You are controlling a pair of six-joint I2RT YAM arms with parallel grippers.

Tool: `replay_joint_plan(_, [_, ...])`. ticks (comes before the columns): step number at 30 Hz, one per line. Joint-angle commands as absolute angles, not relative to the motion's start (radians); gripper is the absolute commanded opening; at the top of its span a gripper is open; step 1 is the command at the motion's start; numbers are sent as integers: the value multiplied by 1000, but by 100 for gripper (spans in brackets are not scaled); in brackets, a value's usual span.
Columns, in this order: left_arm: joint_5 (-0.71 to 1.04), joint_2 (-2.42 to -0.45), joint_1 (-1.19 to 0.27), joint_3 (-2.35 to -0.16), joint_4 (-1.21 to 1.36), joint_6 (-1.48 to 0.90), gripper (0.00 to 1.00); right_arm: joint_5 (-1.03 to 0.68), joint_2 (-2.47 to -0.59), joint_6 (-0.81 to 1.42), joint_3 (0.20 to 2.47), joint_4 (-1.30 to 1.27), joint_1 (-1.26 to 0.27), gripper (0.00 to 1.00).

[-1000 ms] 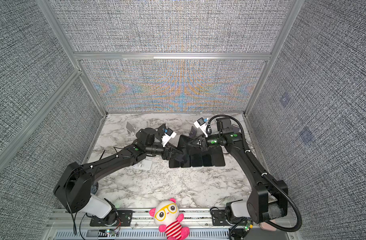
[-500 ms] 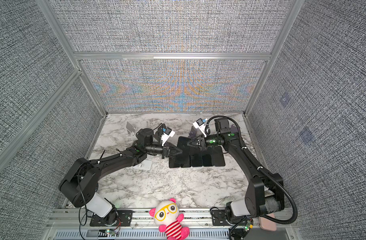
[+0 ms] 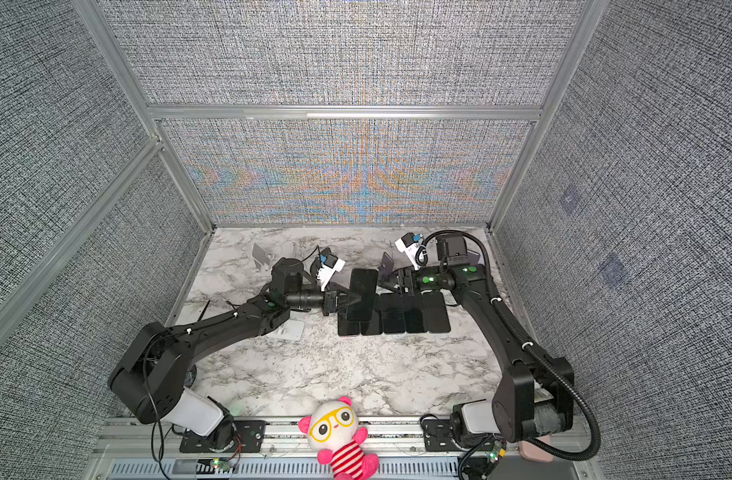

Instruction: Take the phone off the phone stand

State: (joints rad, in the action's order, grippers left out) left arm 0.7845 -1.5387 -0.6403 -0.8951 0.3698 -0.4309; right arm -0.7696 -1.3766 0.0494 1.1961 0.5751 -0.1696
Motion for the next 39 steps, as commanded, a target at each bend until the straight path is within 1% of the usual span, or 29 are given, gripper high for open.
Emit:
replay_joint_plan(1, [638, -1521, -637, -941, 182, -384, 0, -288, -1361, 180, 1247, 729, -170, 61])
replay_joint_plan(4, [527, -1516, -635, -980, 12, -376, 0, -62, -1311, 234, 1227, 746, -167, 55])
replay_joint_plan(5, [505, -1512, -635, -979, -5, -384, 0, -19, -1290, 244, 1198, 721, -166, 51])
replay_joint_plan(6, [482, -1505, -634, -974, -16, -400, 0, 18, -1268, 251, 1157, 683, -162, 44])
replay_joint_plan(8, [429, -1492, -633, -965, -46, -430, 0, 49, -1242, 254, 1094, 632, -143, 12])
replay_joint_plan(9, [395, -1483, -631, -963, -74, -449, 0, 67, -1240, 255, 1071, 617, -127, 0])
replay_joint_plan(11, [313, -1472, -630, -976, -161, -487, 0, 95, -1246, 259, 1040, 596, -96, 0])
replay_joint_plan(15, [190, -1481, -630, -1017, -326, -489, 0, 141, -1293, 316, 1002, 544, -52, 0])
replay_joint_plan(18, [159, -1505, -629, -1049, -405, -503, 0, 154, -1362, 361, 1002, 544, -31, 0])
replay_joint_plan(21, [151, -1525, -628, -1050, -411, -517, 0, 184, -1442, 392, 1017, 572, -19, 0])
replay_joint_plan(25, [137, -1560, -625, -1049, -413, -526, 0, 201, -1508, 412, 1003, 530, -6, 0])
replay_joint_plan(31, [132, -1609, -620, -1044, -393, -532, 0, 160, -1518, 430, 907, 416, 36, 0])
replay_joint_plan(35, [139, -1637, -617, -1042, -380, -540, 0, 67, -1546, 427, 895, 388, 75, 0])
replay_joint_plan(37, [146, -1651, -614, -1042, -369, -545, 0, 10, -1558, 420, 885, 360, 84, 6])
replay_joint_plan(38, [146, -1657, -612, -1042, -366, -547, 0, -3, -1562, 418, 887, 361, 86, 11])
replay_joint_plan(39, [148, -1662, -612, -1044, -365, -548, 0, -10, -1567, 417, 890, 365, 88, 17])
